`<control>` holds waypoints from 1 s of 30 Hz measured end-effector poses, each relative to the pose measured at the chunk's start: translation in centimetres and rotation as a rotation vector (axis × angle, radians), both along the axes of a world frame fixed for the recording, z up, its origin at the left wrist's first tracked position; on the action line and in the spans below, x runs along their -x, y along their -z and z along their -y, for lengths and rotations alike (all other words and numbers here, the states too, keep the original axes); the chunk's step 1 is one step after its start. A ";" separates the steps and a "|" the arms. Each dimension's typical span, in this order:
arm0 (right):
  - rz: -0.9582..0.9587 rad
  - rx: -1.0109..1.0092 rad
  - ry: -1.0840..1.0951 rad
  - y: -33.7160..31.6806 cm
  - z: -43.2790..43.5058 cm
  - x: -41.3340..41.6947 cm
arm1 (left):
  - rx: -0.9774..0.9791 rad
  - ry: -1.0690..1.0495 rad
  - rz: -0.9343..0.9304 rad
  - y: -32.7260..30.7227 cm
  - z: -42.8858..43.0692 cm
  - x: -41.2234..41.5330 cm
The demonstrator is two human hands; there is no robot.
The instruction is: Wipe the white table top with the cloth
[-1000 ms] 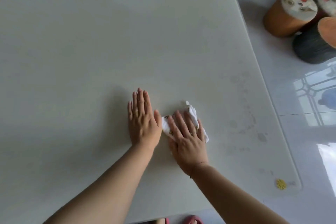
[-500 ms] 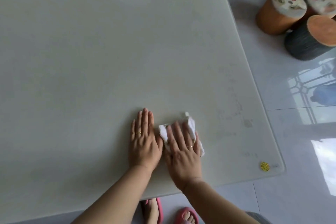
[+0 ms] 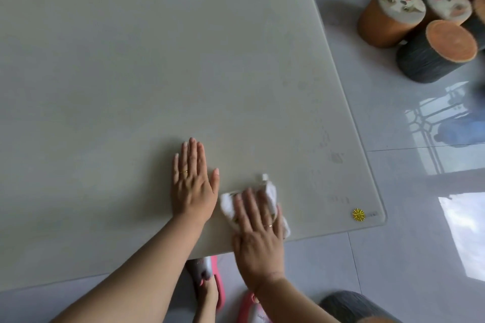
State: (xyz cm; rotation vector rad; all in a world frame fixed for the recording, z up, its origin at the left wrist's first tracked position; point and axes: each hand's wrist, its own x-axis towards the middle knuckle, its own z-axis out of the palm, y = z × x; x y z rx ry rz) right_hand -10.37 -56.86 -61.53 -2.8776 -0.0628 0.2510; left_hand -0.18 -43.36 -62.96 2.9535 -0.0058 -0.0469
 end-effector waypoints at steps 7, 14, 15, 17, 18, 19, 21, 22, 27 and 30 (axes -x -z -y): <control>0.068 0.032 -0.091 0.4 9.7 -0.6 | 0.037 0.130 0.030 0.7 2.1 6.2; -0.024 -0.016 0.298 0.1 5.9 -0.1 | -0.009 0.128 -0.010 0.9 2.3 6.5; -0.032 -0.031 0.185 -0.1 5.8 0.3 | -0.012 0.130 -0.013 0.8 2.3 6.5; 0.003 -0.015 -0.103 -0.1 8.7 0.5 | -0.015 0.133 -0.017 0.7 2.3 6.5; 0.014 0.015 -0.169 -0.1 11.0 0.4 | -0.017 0.135 -0.018 0.6 2.2 6.5; 0.018 0.040 -0.146 -0.2 13.3 0.2 | -0.020 0.135 -0.016 0.6 2.2 6.5; -0.018 0.050 0.083 -0.6 17.0 -0.2 | -0.022 0.133 -0.014 0.5 2.4 6.3; -0.052 0.049 0.199 -0.7 17.8 -0.5 | -0.019 0.132 -0.012 0.4 2.6 6.0; -0.094 0.042 0.460 -0.2 13.2 -1.4 | 0.038 0.159 0.015 0.1 5.5 2.8; -0.071 0.038 0.264 0.0 9.3 -0.5 | 0.055 0.187 0.017 -0.1 7.9 0.7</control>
